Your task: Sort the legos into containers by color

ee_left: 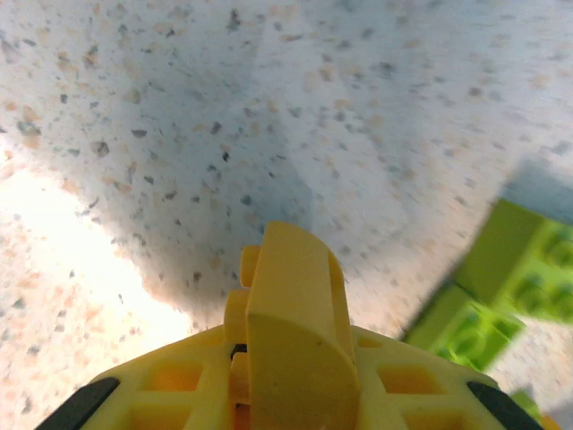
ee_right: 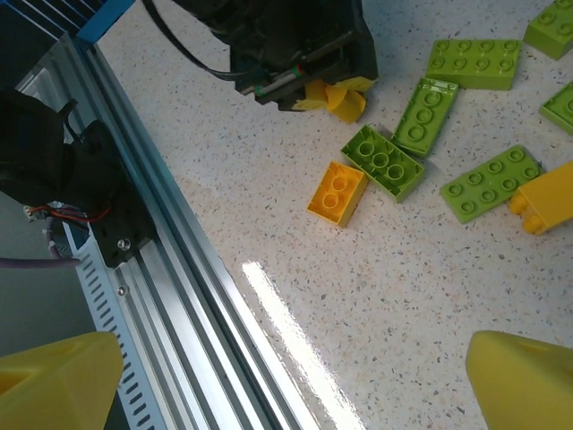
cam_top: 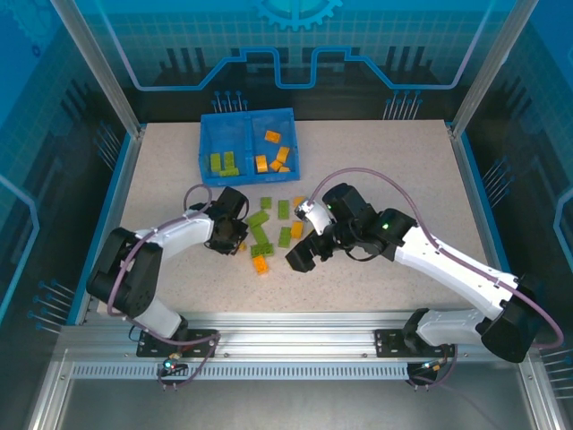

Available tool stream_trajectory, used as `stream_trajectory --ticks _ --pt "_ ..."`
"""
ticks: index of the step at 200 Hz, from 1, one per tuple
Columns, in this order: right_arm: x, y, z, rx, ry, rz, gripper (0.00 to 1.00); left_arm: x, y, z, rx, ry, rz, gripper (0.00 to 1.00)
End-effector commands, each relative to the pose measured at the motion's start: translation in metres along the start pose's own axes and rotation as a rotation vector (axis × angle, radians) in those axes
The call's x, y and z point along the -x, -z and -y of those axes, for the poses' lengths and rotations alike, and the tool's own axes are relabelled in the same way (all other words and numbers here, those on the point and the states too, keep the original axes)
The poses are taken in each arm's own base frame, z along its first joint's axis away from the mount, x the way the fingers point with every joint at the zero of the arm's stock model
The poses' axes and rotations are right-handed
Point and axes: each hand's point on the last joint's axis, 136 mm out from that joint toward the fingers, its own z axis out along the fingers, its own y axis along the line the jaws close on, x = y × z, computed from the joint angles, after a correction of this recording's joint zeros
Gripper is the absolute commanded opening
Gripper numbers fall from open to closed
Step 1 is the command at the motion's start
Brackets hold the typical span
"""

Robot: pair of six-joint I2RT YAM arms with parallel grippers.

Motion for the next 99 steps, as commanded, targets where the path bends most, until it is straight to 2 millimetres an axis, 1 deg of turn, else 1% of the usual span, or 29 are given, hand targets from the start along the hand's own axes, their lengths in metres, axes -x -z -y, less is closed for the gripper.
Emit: stream_trajectory --ticks 1,14,22,36,43,44,60,69,72,77,85,87,95,99 --pt "0.017 0.01 -0.008 -0.003 0.002 0.079 1.0 -0.003 0.053 0.045 -0.147 -0.201 0.074 0.26" --pt "0.023 0.016 -0.005 -0.029 -0.004 0.127 1.0 -0.003 0.079 0.075 -0.217 -0.314 0.131 0.26" --pt "0.027 0.02 -0.001 -0.057 -0.008 0.159 1.0 -0.003 0.094 0.099 -0.268 -0.4 0.167 0.26" --pt "0.032 0.028 0.007 -0.108 -0.021 0.208 1.0 -0.001 0.11 0.138 -0.324 -0.529 0.226 0.26" --pt "0.033 0.032 0.01 -0.127 -0.03 0.223 1.0 0.006 0.112 0.152 -0.317 -0.576 0.273 0.26" --pt "0.033 0.033 0.01 -0.13 -0.031 0.227 1.0 0.008 0.114 0.155 -0.321 -0.583 0.284 0.26" --pt "0.033 0.04 0.015 -0.161 -0.047 0.245 1.0 0.029 0.115 0.19 -0.28 -0.668 0.42 0.28" --pt "0.032 0.043 0.015 -0.168 -0.054 0.252 1.0 0.039 0.114 0.208 -0.258 -0.687 0.454 0.28" --pt "0.032 0.045 0.016 -0.169 -0.057 0.255 1.0 0.041 0.109 0.214 -0.251 -0.697 0.454 0.28" --pt "0.031 0.047 0.016 -0.171 -0.059 0.258 1.0 0.045 0.11 0.227 -0.264 -0.708 0.464 0.28" --pt "0.029 0.05 0.016 -0.171 -0.065 0.264 1.0 0.05 0.101 0.243 -0.261 -0.731 0.47 0.28" --pt "0.029 0.051 0.016 -0.172 -0.065 0.265 1.0 0.051 0.103 0.249 -0.271 -0.735 0.475 0.28" --pt "0.027 0.053 0.015 -0.173 -0.07 0.27 1.0 0.056 0.092 0.264 -0.266 -0.76 0.482 0.28" --pt "0.026 0.055 0.015 -0.174 -0.071 0.272 1.0 0.06 0.09 0.272 -0.265 -0.761 0.491 0.28"
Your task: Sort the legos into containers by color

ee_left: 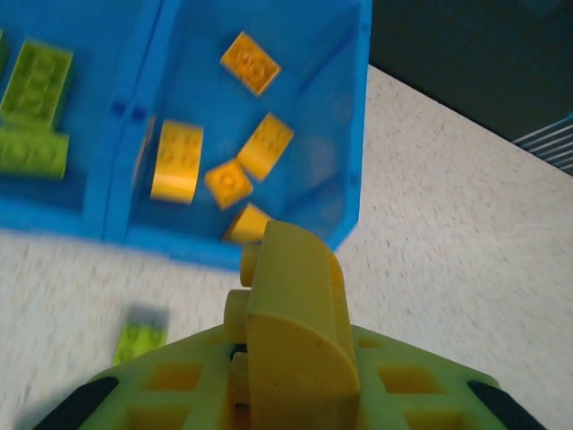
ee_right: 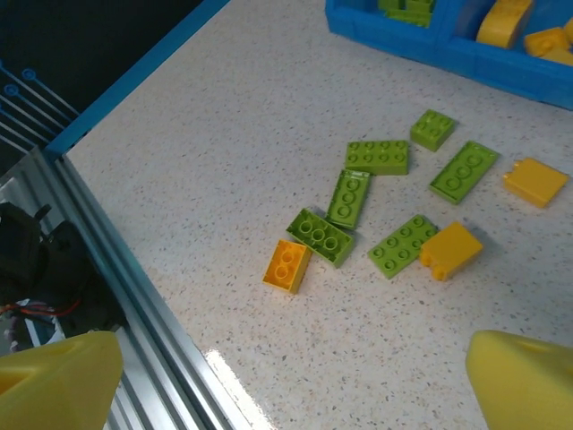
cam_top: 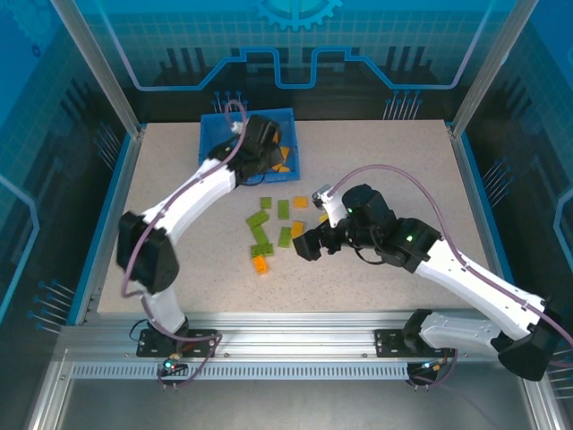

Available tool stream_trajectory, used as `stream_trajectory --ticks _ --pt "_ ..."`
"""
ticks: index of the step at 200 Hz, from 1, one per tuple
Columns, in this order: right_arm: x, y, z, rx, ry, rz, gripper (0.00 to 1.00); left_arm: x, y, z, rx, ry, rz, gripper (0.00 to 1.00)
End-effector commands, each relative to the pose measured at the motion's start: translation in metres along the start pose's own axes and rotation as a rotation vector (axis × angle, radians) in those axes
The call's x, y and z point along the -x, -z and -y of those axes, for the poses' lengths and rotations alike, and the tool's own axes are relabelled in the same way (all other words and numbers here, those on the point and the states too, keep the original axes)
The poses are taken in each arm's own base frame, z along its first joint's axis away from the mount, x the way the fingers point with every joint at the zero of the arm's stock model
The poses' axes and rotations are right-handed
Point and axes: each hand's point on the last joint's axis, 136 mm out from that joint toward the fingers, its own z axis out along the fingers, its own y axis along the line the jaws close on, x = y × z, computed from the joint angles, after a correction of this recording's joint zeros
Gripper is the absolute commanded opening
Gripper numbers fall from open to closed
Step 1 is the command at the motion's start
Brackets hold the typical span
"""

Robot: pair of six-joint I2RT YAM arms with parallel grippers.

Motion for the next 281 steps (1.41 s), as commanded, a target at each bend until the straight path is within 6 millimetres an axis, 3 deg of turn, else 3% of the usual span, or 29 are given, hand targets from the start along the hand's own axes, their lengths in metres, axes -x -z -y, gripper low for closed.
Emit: stream_trajectory --ticks 1,23,34,54,76,100,113,136,150,164,196,216,232,246,281 --pt "0.0 0.01 0.005 -0.033 -0.029 0.034 1.0 0.019 -0.042 -0.008 0.097 -0.176 0.027 0.28" --pt "-0.003 0.019 0.006 -0.041 -0.035 0.042 1.0 0.033 -0.084 -0.013 0.137 -0.145 0.01 0.28" --pt "-0.006 0.024 0.007 -0.045 -0.039 0.047 1.0 0.031 -0.106 -0.018 0.141 -0.127 -0.02 0.28" --pt "-0.007 0.032 0.008 -0.046 -0.043 0.067 1.0 0.027 -0.129 -0.01 0.099 -0.152 -0.042 0.3" --pt "-0.007 0.04 0.007 -0.047 -0.044 0.088 1.0 0.021 -0.144 -0.014 0.118 -0.153 -0.065 0.36" --pt "-0.005 0.045 0.006 -0.043 -0.046 0.105 1.0 0.018 -0.144 -0.017 0.132 -0.143 -0.074 0.42" --pt "-0.004 0.045 0.005 -0.038 -0.046 0.107 1.0 0.021 -0.137 -0.014 0.124 -0.143 -0.074 0.49" --pt "-0.001 0.045 0.004 -0.032 -0.045 0.11 1.0 0.033 -0.112 -0.005 0.096 -0.14 -0.055 0.44" --pt "0.0 0.043 0.004 -0.034 -0.046 0.111 1.0 0.038 -0.087 0.007 0.048 -0.146 -0.041 0.43" --pt "-0.001 0.04 0.005 -0.036 -0.046 0.109 1.0 0.041 -0.048 0.023 -0.023 -0.166 -0.015 0.43" --pt "-0.001 0.031 0.007 -0.038 -0.044 0.095 1.0 0.001 0.031 0.035 -0.166 -0.387 0.004 0.43" --pt "0.0 0.024 0.006 -0.033 -0.033 0.087 1.0 -0.046 0.058 0.022 -0.26 -0.584 -0.06 0.46" --pt "0.003 0.019 0.005 -0.03 -0.024 0.079 1.0 -0.082 0.065 -0.004 -0.272 -0.72 -0.151 0.49" --pt "0.004 0.015 0.005 -0.03 -0.019 0.07 1.0 -0.098 0.063 -0.03 -0.209 -0.776 -0.207 0.49" --pt "0.005 0.006 0.003 -0.017 -0.015 0.046 1.0 -0.125 0.026 -0.07 -0.049 -0.856 -0.348 0.56"
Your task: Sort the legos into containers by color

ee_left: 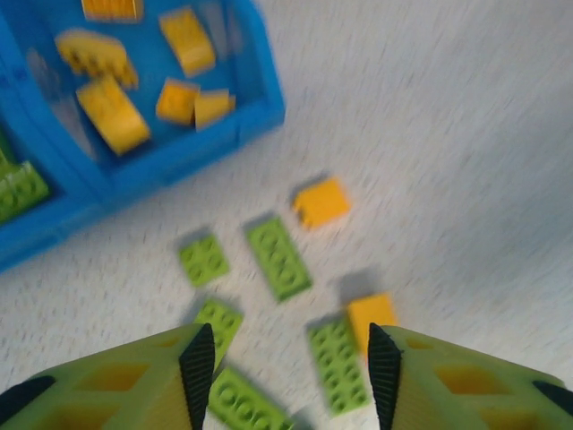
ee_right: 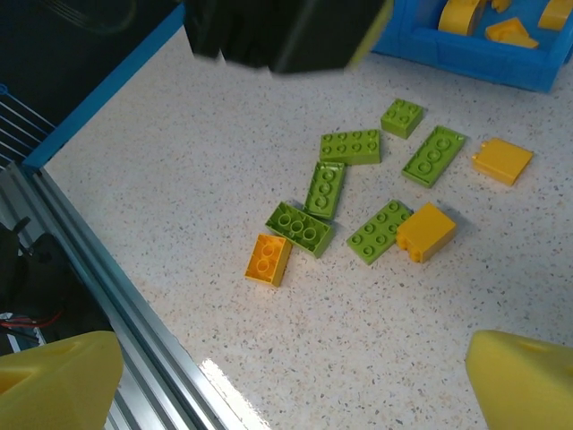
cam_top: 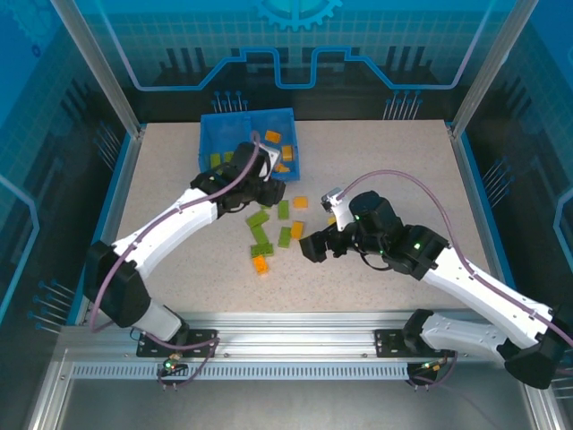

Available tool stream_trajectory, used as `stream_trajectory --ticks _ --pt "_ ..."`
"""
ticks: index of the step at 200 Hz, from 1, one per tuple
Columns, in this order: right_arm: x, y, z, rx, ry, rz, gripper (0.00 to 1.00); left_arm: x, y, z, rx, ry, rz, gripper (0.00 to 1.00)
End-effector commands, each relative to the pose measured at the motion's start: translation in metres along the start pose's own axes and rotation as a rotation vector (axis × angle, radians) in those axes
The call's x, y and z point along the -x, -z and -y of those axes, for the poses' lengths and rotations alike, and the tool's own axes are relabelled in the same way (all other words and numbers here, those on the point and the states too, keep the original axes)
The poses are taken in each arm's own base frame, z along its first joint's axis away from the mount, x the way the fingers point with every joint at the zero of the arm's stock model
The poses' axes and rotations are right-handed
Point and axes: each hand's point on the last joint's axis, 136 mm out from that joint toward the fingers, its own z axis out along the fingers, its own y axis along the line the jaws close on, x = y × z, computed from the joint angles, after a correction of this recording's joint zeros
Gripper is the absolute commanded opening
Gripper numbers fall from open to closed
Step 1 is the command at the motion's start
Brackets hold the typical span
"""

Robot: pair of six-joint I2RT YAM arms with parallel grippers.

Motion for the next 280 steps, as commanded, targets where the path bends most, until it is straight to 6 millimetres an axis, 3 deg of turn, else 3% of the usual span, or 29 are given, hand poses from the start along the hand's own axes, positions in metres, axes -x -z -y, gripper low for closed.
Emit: stream_trajectory --ticks 1,43,87,151,252,280 --pt "0.016 0.002 -0.009 0.033 0.024 0.034 1.0 -0.045 -0.037 -0.016 0.067 -0.113 -0.203 0.57" --pt "0.011 0.006 -0.005 0.012 0.021 0.019 1.0 -0.055 -0.088 -0.046 0.074 -0.007 -0.315 0.63" --pt "0.01 0.013 -0.003 0.003 0.016 0.035 1.0 -0.072 -0.114 -0.054 0.02 0.051 -0.429 0.66" --pt "0.012 0.01 -0.005 0.01 0.007 0.039 1.0 -0.104 -0.12 -0.046 -0.033 0.046 -0.518 0.64" --pt "0.012 0.01 -0.005 0.015 -0.014 0.037 1.0 -0.132 -0.128 -0.063 0.089 0.019 -0.587 0.43" --pt "0.012 0.011 -0.007 0.021 -0.016 0.04 1.0 -0.142 -0.124 -0.07 0.163 0.003 -0.608 0.42"
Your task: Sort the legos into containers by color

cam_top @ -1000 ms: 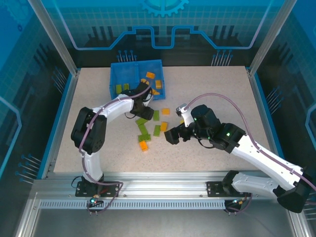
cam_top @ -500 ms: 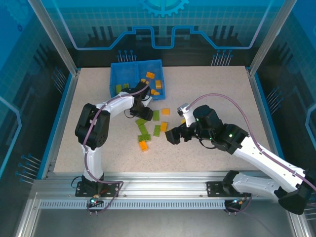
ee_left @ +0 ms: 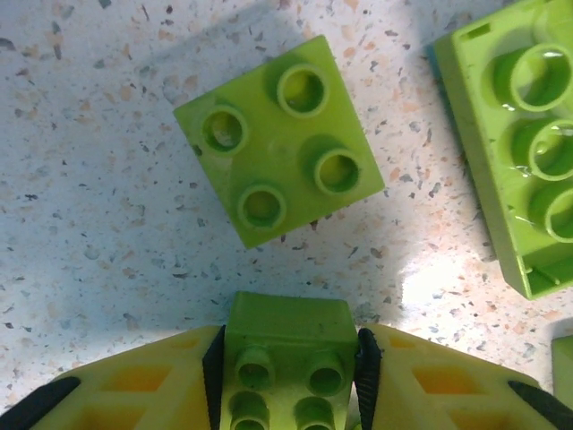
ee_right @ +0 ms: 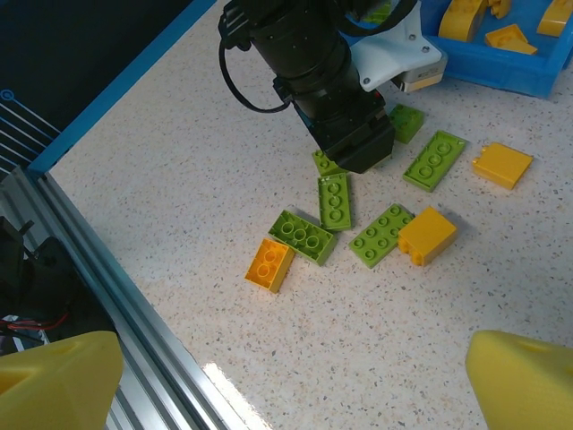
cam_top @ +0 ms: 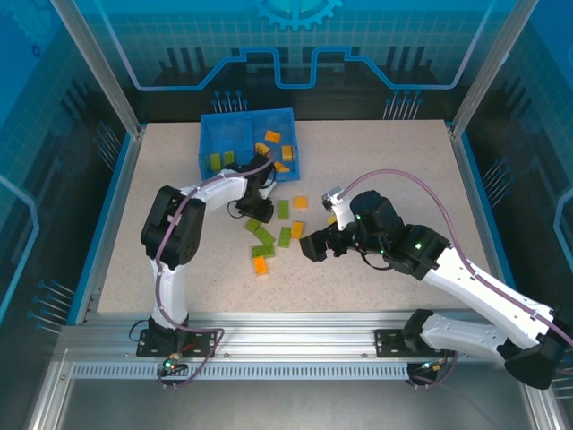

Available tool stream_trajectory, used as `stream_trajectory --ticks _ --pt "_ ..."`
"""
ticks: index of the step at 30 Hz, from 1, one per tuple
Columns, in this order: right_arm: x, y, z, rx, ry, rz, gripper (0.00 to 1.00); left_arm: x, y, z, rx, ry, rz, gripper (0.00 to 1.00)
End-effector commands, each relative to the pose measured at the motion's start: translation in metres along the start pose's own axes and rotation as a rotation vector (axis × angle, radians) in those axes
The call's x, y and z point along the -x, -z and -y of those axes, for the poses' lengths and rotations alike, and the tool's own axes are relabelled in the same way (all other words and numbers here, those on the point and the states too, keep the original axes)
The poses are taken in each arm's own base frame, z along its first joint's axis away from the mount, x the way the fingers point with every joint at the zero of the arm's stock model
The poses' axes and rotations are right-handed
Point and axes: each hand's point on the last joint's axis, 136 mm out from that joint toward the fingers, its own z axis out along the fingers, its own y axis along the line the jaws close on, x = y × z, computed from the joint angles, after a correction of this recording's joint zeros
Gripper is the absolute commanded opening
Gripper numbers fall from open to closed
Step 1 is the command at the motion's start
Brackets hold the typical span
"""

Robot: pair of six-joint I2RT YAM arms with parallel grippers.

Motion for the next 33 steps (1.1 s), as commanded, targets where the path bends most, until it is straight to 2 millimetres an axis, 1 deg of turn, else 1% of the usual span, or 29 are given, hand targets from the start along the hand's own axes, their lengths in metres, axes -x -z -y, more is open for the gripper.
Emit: stream_trajectory --ticks 1,3,7,9,12,14,16,18,21,24,26,28,31,33 --pt "0.008 0.006 -0.005 0.016 -0.012 0.024 1.0 -0.03 -0.012 -0.013 0.1 -0.004 -0.09 0.42" --pt "0.008 0.006 -0.005 0.017 -0.012 0.025 1.0 -0.032 -0.012 -0.014 0.11 0.008 -0.081 0.42" --pt "0.009 0.006 -0.006 0.019 -0.014 0.027 1.0 -0.032 -0.01 -0.017 0.133 0.039 -0.048 0.34" --pt "0.009 0.006 -0.006 0.021 -0.015 0.027 1.0 -0.03 -0.004 -0.018 0.159 0.049 -0.02 0.29" --pt "0.01 0.007 -0.009 0.035 -0.009 0.029 1.0 -0.023 0.017 -0.015 0.146 0.09 0.054 0.26" --pt "0.01 0.007 -0.01 0.037 -0.006 0.027 1.0 -0.015 0.038 -0.018 0.149 0.123 0.123 0.25" --pt "0.01 0.007 -0.01 0.038 -0.005 0.028 1.0 -0.008 0.063 -0.026 0.184 0.159 0.201 0.25" --pt "0.011 0.007 -0.01 0.036 -0.003 0.031 1.0 0.001 0.094 -0.038 0.222 0.198 0.289 0.25" --pt "0.012 0.007 -0.01 0.035 -0.003 0.035 1.0 0.017 0.133 -0.058 0.228 0.277 0.412 0.26" --pt "0.013 0.006 -0.01 0.036 -0.004 0.04 1.0 0.036 0.161 -0.087 0.24 0.365 0.505 0.26" --pt "0.013 0.006 -0.01 0.038 -0.003 0.04 1.0 0.052 0.171 -0.105 0.252 0.416 0.553 0.25" --pt "0.014 0.007 -0.012 0.042 -0.002 0.042 1.0 0.071 0.177 -0.122 0.254 0.459 0.593 0.25" --pt "0.014 0.009 -0.012 0.04 -0.003 0.044 1.0 0.103 0.169 -0.145 0.274 0.518 0.618 0.25" --pt "0.015 0.013 -0.012 0.039 -0.003 0.047 1.0 0.123 0.158 -0.161 0.285 0.553 0.625 0.25"
